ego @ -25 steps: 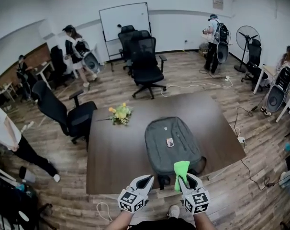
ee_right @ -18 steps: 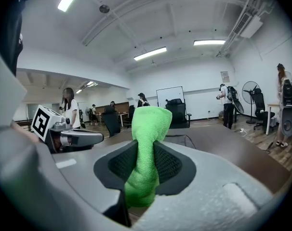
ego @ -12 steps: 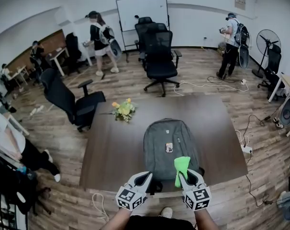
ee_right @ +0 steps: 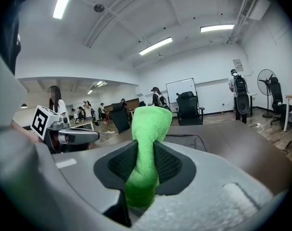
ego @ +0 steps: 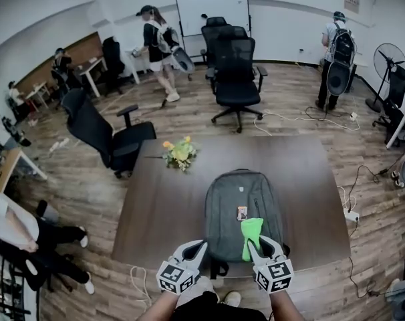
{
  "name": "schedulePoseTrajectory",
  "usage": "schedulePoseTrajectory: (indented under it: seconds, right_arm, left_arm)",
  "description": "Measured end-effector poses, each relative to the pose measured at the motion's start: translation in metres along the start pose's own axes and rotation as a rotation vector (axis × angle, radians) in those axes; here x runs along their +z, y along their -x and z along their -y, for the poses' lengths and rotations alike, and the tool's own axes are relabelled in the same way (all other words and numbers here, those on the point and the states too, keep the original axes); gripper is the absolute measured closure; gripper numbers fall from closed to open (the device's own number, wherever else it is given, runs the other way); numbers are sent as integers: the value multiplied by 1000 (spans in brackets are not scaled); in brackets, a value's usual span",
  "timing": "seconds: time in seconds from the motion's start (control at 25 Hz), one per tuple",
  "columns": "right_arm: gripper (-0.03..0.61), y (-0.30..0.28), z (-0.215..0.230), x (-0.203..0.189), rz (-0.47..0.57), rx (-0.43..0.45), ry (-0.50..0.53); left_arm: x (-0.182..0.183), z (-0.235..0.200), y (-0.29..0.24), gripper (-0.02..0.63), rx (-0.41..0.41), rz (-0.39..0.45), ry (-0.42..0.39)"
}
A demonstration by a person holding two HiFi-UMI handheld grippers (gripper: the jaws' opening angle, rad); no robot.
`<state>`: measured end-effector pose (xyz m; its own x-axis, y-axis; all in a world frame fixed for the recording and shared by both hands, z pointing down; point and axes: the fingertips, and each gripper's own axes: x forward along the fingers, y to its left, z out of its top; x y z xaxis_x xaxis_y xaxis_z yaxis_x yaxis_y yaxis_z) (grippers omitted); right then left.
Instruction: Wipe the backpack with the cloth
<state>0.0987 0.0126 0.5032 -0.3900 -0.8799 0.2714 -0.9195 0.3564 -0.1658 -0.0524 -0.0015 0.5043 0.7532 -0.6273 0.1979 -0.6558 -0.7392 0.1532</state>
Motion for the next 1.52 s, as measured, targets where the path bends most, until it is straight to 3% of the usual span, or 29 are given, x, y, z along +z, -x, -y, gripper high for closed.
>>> schedulePoseTrajectory:
  seconds: [0.36, 0.68, 1.08, 1.52]
  right_arm:
    - [479, -54, -2, 24, 1, -9, 32]
    - [479, -102, -7, 22, -84, 10, 45]
    - [480, -151, 14, 16, -214, 38, 49]
    - [483, -220, 38, -11, -329, -5, 70]
  left_arm:
    - [22, -50, -22, 594, -25, 38, -3]
    - [25, -101, -31, 594, -34, 46, 29]
    - [23, -125, -50, 594, 41, 45, 54]
    - [16, -135, -62, 594, 124, 24, 72]
